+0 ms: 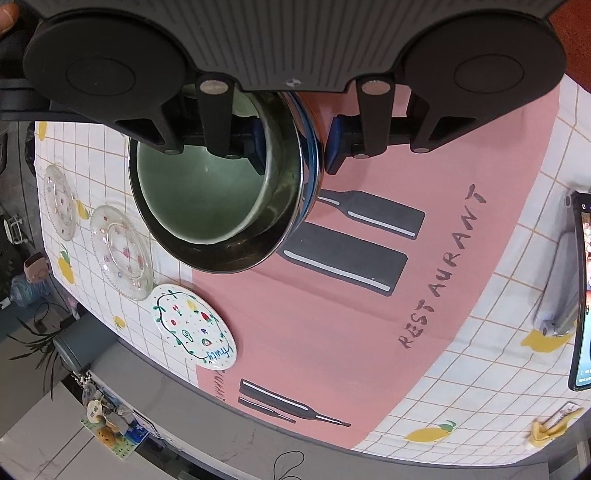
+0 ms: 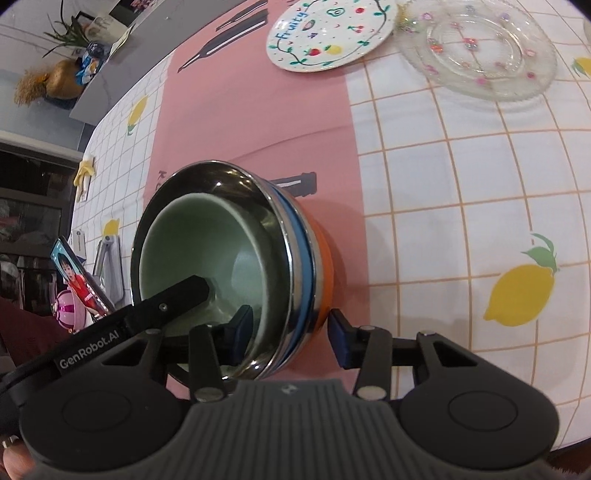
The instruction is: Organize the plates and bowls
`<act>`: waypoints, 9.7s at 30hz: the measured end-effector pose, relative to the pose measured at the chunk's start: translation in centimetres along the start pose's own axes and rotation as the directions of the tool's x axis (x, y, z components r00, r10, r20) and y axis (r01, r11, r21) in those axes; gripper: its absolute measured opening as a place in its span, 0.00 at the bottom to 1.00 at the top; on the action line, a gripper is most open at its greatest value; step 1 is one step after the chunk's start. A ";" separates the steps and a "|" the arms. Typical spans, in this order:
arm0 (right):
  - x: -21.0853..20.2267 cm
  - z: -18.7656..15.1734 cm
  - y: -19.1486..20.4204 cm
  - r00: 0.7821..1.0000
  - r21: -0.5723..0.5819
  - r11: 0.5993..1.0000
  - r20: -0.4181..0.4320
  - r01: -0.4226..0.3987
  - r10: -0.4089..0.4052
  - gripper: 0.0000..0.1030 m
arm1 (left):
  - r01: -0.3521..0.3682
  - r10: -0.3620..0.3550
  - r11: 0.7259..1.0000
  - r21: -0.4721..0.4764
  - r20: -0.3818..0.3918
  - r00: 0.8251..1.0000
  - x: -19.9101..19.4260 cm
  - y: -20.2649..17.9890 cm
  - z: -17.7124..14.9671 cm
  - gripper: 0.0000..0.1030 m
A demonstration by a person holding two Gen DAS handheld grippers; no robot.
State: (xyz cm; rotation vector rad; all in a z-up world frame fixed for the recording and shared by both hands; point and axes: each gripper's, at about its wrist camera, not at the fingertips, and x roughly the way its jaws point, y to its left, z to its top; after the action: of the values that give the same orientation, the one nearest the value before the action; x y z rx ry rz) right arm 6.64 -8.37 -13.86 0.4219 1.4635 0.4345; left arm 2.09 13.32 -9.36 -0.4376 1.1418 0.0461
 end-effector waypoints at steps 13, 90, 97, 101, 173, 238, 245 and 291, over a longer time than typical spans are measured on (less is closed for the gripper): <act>-6.0 -0.7 -0.3 0.990 -0.097 0.995 0.139 0.004 0.009 0.57 | -0.127 0.109 0.983 0.134 0.133 0.985 -4.4 -3.5 1.2 0.40; -16.2 7.5 -34.4 0.781 0.387 0.921 0.564 0.035 -0.267 0.08 | 0.226 -0.246 0.906 0.357 0.011 0.969 17.9 -34.2 1.7 0.12; -16.7 5.1 -33.3 0.802 0.398 0.917 0.550 -0.005 -0.234 0.07 | 0.244 -0.265 0.908 0.340 0.015 0.964 15.3 -32.0 0.3 0.10; -16.6 3.3 -31.4 0.811 0.370 0.929 0.545 -0.005 -0.212 0.07 | 0.231 -0.255 0.921 0.313 0.037 0.966 13.6 -29.9 -0.5 0.10; -10.0 -4.7 -21.6 0.920 0.209 0.977 0.372 0.046 -0.123 0.11 | 0.154 -0.167 0.966 0.208 0.050 0.985 8.3 -14.9 -8.4 0.13; -6.5 13.5 -18.1 0.871 0.136 0.984 0.461 0.117 -0.168 0.45 | 0.001 0.005 0.999 -0.032 0.192 0.981 14.6 -18.5 5.5 0.55; -5.8 13.4 -17.4 0.876 0.110 0.984 0.450 0.140 -0.175 0.14 | 0.012 -0.012 1.000 0.000 0.178 0.984 14.8 -19.2 5.1 0.30; -10.5 9.4 -18.0 0.866 0.194 0.976 0.467 0.096 -0.178 0.08 | 0.046 -0.047 0.999 0.005 0.174 0.984 11.1 -19.8 3.0 0.15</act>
State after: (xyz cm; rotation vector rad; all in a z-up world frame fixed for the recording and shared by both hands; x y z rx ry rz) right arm 15.86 -29.26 -13.79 0.5123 1.0316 0.0770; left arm 14.45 -5.83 -12.01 -0.4502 0.9589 0.0420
